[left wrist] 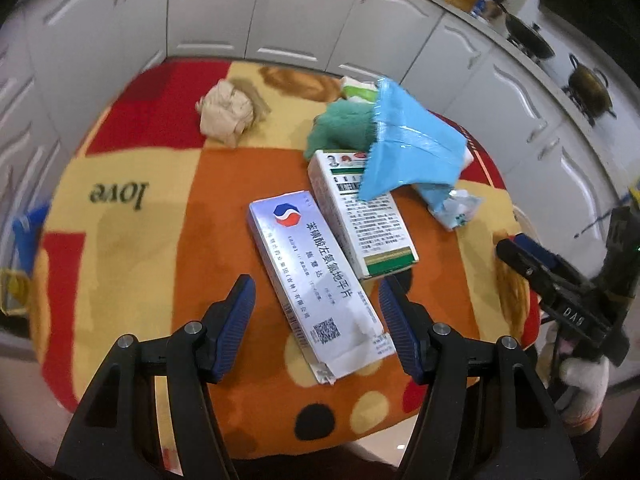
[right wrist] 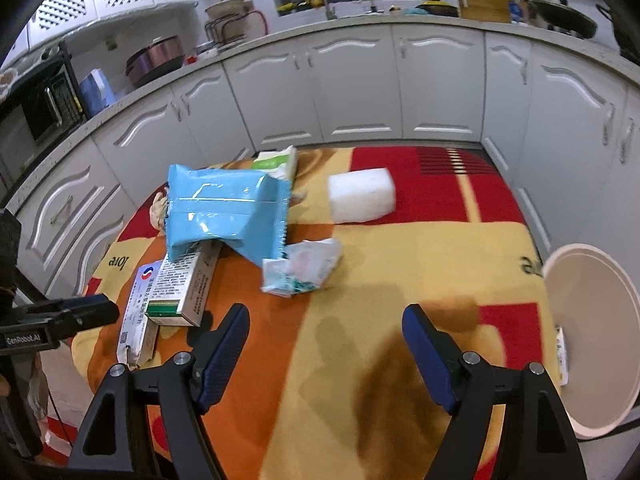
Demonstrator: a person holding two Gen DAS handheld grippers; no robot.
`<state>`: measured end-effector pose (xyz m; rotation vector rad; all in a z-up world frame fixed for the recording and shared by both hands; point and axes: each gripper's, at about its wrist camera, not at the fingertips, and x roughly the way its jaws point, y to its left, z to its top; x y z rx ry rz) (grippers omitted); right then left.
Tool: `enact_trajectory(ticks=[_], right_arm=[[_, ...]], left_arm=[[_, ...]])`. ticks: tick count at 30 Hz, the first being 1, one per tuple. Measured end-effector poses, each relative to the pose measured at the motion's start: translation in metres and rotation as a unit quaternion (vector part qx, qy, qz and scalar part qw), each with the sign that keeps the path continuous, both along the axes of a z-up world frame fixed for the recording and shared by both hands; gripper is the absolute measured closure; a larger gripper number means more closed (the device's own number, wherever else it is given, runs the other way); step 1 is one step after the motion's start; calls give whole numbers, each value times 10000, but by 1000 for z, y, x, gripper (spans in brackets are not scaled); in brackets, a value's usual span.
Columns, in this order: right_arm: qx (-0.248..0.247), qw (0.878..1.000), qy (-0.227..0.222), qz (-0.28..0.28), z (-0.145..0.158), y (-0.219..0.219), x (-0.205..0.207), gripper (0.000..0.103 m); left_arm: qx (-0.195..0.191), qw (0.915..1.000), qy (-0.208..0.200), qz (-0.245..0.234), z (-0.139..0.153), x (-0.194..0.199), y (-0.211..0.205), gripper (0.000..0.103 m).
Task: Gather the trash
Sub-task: 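Grasp the white medicine box with the left tool while the right tool grasps a plastic wrapper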
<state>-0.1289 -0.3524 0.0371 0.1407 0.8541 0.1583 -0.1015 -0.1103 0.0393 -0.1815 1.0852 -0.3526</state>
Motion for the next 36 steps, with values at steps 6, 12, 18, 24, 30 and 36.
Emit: enact_trajectory(ticks=[6,12,18,24,30,36], right_arm=[[-63,9998,138,110,-8,14,17,25],[-93,9995,250,138,-16,18,33,23],[-129,9993,298,195,-21,19,42,23],[-78,9993,341,142,-26,18,52,23],[-69,9994,315,91,-31,13,58,58],[41,9997,82,225,-15,3,35,72]], left_arm=[[28,9999,110,-30,-16,13,-8,40],[14,9998,117,-163,-23,20,-10,34],[299,9989,224,-290,-26,21,2,34],[285,9992,177,-215,-26,31,-9,34],[364,9990,76,-242,-26,32,-10,49],[212,9995,-47,-230,-12,24,3,50]])
